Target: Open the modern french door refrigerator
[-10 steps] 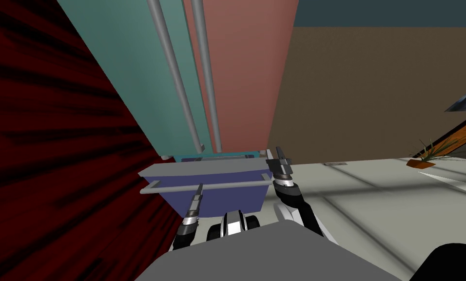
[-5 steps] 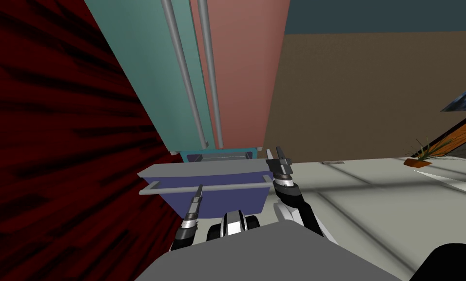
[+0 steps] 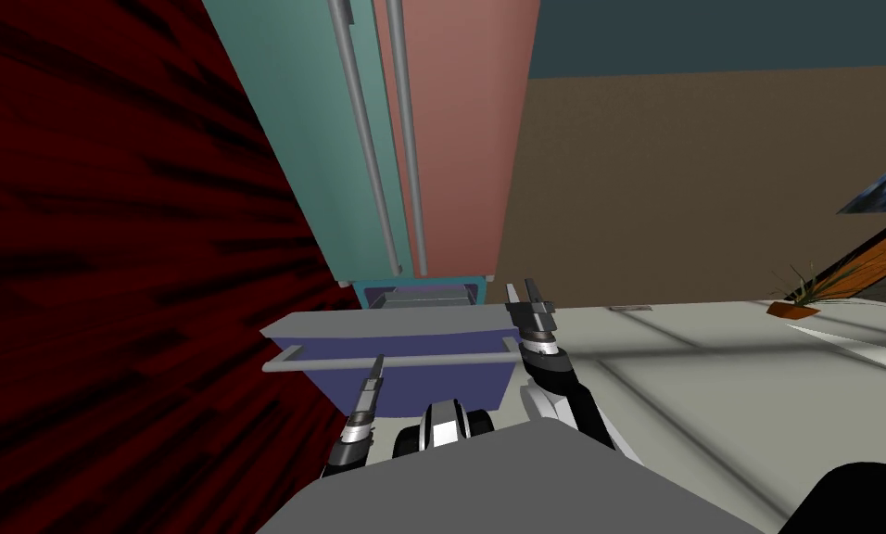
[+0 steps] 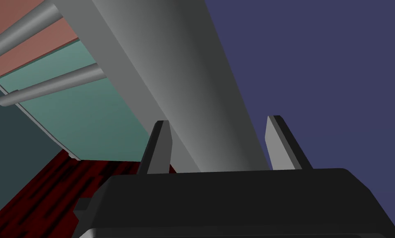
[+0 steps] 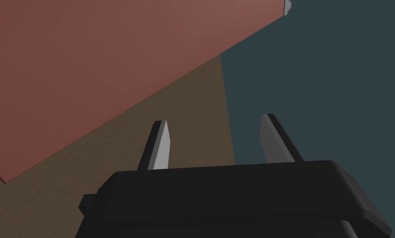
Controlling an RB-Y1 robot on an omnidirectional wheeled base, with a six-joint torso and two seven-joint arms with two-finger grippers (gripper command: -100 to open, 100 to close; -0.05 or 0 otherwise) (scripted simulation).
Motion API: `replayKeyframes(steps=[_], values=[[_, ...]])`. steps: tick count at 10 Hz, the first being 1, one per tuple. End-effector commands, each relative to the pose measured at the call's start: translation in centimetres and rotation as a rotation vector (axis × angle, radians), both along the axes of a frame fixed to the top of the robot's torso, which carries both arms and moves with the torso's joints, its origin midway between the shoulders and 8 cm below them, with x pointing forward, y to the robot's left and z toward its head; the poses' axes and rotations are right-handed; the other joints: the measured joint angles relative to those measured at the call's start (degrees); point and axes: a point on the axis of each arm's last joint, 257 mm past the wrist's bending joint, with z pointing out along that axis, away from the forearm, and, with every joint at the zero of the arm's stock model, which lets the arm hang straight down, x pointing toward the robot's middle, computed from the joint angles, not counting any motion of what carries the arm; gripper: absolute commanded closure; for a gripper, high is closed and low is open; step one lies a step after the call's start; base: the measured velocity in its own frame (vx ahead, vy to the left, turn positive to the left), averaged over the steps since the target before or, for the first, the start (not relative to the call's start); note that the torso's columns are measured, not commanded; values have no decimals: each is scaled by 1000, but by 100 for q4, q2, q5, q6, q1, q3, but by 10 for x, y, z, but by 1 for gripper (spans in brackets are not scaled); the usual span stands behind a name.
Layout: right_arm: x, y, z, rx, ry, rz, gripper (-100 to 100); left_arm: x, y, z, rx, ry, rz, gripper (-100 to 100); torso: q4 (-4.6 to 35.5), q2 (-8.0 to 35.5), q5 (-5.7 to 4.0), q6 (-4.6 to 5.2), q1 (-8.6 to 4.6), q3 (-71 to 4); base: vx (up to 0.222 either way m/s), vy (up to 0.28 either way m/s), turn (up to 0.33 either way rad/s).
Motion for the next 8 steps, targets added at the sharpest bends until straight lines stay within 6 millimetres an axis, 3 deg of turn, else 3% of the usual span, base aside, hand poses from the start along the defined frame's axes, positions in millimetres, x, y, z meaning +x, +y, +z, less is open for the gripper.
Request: replayKeyframes(steps=[1, 2, 8], values=[[0, 0, 0, 0, 0, 0, 0, -8, -1, -1, 3, 4, -5, 100, 1, 13, 1, 1, -3, 7, -193, 29, -17], [0, 0, 0, 0, 0, 0, 0, 3, 4, 12, 2, -3, -4, -100, 0, 23, 2, -7, -3, 14, -109, 5, 0], [0, 0, 0, 0, 0, 0, 0, 20, 13, 39, 2, -3, -5, -100, 47, 37, -30, 1, -23, 12, -19, -23, 1]])
